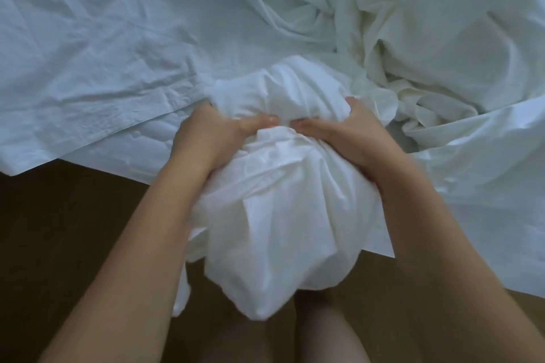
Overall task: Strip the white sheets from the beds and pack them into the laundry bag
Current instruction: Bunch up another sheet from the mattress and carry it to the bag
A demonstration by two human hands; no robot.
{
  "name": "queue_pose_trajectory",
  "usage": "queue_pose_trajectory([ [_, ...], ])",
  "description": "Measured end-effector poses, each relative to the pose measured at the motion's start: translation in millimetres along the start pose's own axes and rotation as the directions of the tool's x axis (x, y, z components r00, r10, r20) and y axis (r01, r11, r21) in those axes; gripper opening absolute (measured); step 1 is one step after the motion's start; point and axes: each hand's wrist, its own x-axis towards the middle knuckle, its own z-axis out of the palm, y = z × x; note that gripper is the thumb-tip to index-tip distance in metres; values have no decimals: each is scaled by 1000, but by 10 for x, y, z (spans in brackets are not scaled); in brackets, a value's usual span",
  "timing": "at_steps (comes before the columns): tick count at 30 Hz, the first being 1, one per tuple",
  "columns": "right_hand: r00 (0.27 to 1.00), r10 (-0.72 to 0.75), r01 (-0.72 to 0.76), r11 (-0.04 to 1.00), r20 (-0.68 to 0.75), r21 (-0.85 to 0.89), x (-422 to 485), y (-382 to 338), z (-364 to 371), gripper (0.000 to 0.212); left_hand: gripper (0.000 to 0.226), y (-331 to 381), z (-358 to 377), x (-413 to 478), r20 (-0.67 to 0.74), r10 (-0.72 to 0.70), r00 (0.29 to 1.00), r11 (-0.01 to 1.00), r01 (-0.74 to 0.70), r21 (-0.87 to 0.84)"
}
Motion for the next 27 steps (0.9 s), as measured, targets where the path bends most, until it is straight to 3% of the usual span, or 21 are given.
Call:
queue_pose_trajectory([
  [4, 993, 100, -97, 994, 62, -55, 87, 98, 80, 108, 112, -56, 70, 71, 24, -84, 996, 996, 84, 5],
  [9, 990, 66, -61, 997, -125, 50, 465, 164, 205, 96, 104, 72, 493, 244, -242, -86, 966, 991, 59, -118],
  [12, 981, 45, -33, 997, -187, 67, 730, 142, 150, 77, 118, 191, 538, 269, -293, -11, 956, 984, -41, -171],
  [14, 981, 27, -2, 992, -194, 125, 887, 108, 112, 56, 130, 215, 571, 81, -258, 149, 955, 988, -155, -5],
  [16, 984, -11, 16, 1000, -180, 25, 1011, 94, 62, 29, 131, 225, 748, -156, -153, 299, 942, 926, -247, 286],
  [19, 981, -5, -6, 998, -195, -58, 1059, 67, 28, 47, 118, 98, 1082, -135, -188, 447, 875, 808, -304, 504],
  [22, 970, -42, 46, 999, -240, 12, 910, 31, 74, 89, 103, -109, 1132, 183, -287, 506, 813, 809, -332, 486],
  [25, 947, -186, 197, 980, -260, 15, 503, 163, 217, 101, 94, -91, 1100, 391, -340, 516, 786, 813, -325, 483],
  [27, 964, -221, 208, 973, -146, -100, 274, 258, 354, 106, 93, 16, 1061, 486, -358, 534, 766, 799, -319, 510],
])
